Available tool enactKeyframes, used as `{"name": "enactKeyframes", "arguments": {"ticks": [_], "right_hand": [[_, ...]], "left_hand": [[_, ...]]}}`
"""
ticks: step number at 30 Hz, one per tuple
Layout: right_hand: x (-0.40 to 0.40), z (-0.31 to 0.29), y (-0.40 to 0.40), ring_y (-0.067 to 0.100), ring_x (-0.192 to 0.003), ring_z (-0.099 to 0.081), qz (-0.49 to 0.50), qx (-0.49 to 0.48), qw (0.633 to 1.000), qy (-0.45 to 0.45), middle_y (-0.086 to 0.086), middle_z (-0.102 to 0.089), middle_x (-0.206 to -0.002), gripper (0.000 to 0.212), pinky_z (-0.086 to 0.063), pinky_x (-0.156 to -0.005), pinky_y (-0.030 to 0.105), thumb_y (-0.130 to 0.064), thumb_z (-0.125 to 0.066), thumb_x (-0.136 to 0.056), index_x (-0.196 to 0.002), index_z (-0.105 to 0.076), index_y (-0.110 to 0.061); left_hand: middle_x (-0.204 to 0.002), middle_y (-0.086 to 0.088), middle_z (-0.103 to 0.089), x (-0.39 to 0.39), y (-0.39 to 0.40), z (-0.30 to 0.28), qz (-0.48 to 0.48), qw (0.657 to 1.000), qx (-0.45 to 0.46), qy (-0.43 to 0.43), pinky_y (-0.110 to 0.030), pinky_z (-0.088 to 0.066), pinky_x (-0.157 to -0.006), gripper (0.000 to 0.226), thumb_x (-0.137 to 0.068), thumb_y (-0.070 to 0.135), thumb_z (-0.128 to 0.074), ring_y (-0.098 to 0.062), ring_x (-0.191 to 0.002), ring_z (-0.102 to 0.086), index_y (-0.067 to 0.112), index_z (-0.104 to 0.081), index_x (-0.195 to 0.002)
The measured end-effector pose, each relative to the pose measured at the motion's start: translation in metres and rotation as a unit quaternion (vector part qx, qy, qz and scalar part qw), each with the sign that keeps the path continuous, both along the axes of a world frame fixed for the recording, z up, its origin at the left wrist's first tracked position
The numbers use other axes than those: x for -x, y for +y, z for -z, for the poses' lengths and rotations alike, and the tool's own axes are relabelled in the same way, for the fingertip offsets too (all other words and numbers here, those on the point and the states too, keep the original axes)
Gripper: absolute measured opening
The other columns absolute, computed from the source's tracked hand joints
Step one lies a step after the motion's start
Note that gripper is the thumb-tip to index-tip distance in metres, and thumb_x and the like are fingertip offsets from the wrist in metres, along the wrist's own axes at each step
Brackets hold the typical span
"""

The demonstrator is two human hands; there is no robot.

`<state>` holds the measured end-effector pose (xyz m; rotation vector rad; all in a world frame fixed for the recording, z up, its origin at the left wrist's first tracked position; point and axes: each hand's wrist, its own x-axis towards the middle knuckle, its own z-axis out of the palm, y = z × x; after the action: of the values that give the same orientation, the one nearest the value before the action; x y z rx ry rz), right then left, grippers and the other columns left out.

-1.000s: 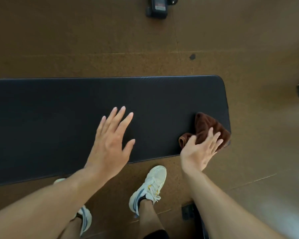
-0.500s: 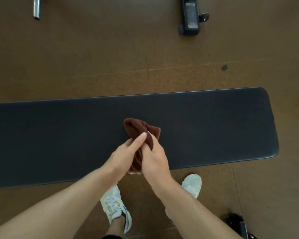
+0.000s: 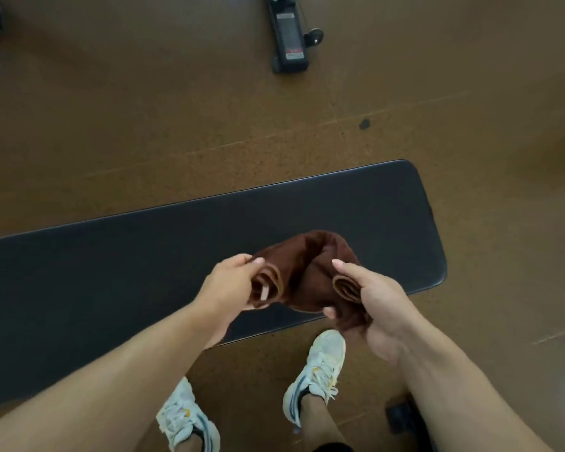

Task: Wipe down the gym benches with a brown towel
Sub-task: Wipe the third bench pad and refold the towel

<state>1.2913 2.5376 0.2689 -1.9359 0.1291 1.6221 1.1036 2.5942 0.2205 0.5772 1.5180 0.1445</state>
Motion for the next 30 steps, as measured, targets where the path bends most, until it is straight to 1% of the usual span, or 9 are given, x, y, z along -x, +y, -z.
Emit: {"name": "enactKeyframes", "arguments": {"ticks": [3, 8, 12, 14, 17, 19, 22, 26, 30], "right_hand": [[-0.052, -0.002, 0.0, 0.029, -0.048, -0.062, 0.018, 0.005, 0.999, -0.039, 0.019, -0.07, -0.079, 0.012, -0.041, -0.035, 0.024, -0.015, -0.072, -0.091, -0.093, -0.067, -0.005], [-0.122, -0.009, 0.007, 0.031, -0.074, -0.074, 0.039, -0.07, 0.989, -0.127, 0.018, -0.076, -0.093, 0.012, -0.054, -0.056, 0.036, -0.016, -0.063, -0.095, -0.096, -0.073, -0.01], [-0.157, -0.019, -0.001, 0.01, -0.074, -0.066, -0.068, -0.209, 0.936, -0.274, -0.006, -0.071, -0.08, 0.031, -0.049, -0.058, 0.026, -0.014, -0.05, -0.103, -0.089, -0.075, -0.028], [-0.165, -0.017, -0.015, 0.0, -0.085, -0.066, -0.092, -0.274, 0.903, -0.318, -0.019, -0.072, -0.091, 0.039, -0.052, -0.065, 0.016, -0.008, -0.048, -0.105, -0.107, -0.073, -0.038], [-0.176, 0.008, -0.044, 0.0, -0.131, -0.055, -0.199, -0.284, 0.84, -0.418, -0.033, -0.06, -0.135, 0.048, -0.053, -0.103, 0.033, -0.011, -0.048, -0.099, -0.132, -0.066, -0.04], [-0.182, 0.032, -0.064, 0.005, -0.15, -0.038, -0.356, -0.226, 0.783, -0.457, -0.027, -0.046, -0.154, 0.054, -0.033, -0.122, 0.044, -0.023, -0.047, -0.094, -0.145, -0.056, -0.04], [-0.173, 0.063, -0.09, 0.008, -0.16, -0.016, -0.501, -0.119, 0.765, -0.387, -0.023, -0.022, -0.163, 0.053, -0.014, -0.131, 0.043, -0.056, -0.046, -0.098, -0.15, -0.036, -0.05], [-0.149, 0.094, -0.094, 0.006, -0.161, -0.004, -0.43, -0.134, 0.789, -0.419, -0.018, -0.019, -0.17, 0.06, -0.012, -0.132, 0.044, -0.063, -0.037, -0.103, -0.16, -0.034, -0.043], [-0.144, 0.136, -0.063, 0.023, -0.163, 0.009, -0.464, -0.104, 0.745, -0.468, -0.004, -0.01, -0.176, 0.063, -0.003, -0.131, 0.056, -0.062, -0.028, -0.108, -0.165, -0.019, -0.038]], "left_hand": [[-0.103, -0.011, -0.069, -0.036, 0.031, 0.004, -0.088, 0.994, 0.013, 0.058, -0.05, -0.063, -0.083, 0.013, -0.105, 0.021, -0.056, -0.03, -0.093, -0.071, 0.016, -0.067, -0.104], [-0.098, 0.006, -0.073, -0.087, 0.091, -0.001, 0.15, 0.959, -0.209, 0.12, -0.021, -0.048, -0.071, 0.016, -0.105, 0.02, -0.057, -0.006, -0.083, -0.064, 0.025, -0.073, -0.106], [-0.085, 0.014, -0.066, -0.139, 0.139, -0.017, 0.202, 0.901, -0.37, 0.105, -0.019, -0.041, -0.06, 0.018, -0.103, 0.019, -0.06, 0.001, -0.064, -0.053, 0.032, -0.074, -0.104], [-0.097, 0.01, -0.068, -0.161, 0.15, -0.019, 0.248, 0.853, -0.45, 0.098, -0.022, -0.049, -0.074, 0.021, -0.103, 0.015, -0.059, -0.005, -0.083, -0.061, 0.03, -0.074, -0.107], [-0.118, 0.005, -0.067, -0.177, 0.147, -0.011, 0.308, 0.775, -0.545, 0.091, -0.035, -0.049, -0.103, 0.029, -0.1, 0.003, -0.058, -0.016, -0.114, -0.061, 0.024, -0.074, -0.112], [-0.134, 0.0, -0.064, -0.175, 0.133, 0.004, 0.396, 0.74, -0.523, 0.153, -0.04, -0.039, -0.115, 0.037, -0.096, -0.004, -0.058, -0.023, -0.133, -0.051, 0.022, -0.074, -0.117], [-0.158, -0.01, -0.046, -0.165, 0.1, 0.028, 0.505, 0.703, -0.438, 0.245, -0.048, -0.022, -0.126, 0.052, -0.088, -0.007, -0.062, -0.029, -0.154, -0.027, 0.02, -0.067, -0.133], [-0.164, -0.009, -0.037, -0.186, 0.073, 0.043, 0.518, 0.686, -0.485, 0.161, -0.05, -0.022, -0.127, 0.05, -0.099, 0.017, -0.062, -0.028, -0.157, -0.021, 0.02, -0.053, -0.148], [-0.169, -0.001, 0.025, -0.226, 0.057, 0.067, 0.633, 0.653, -0.376, 0.176, -0.051, 0.009, -0.128, 0.07, -0.107, 0.055, -0.028, -0.02, -0.153, 0.03, 0.034, 0.007, -0.163]]}}
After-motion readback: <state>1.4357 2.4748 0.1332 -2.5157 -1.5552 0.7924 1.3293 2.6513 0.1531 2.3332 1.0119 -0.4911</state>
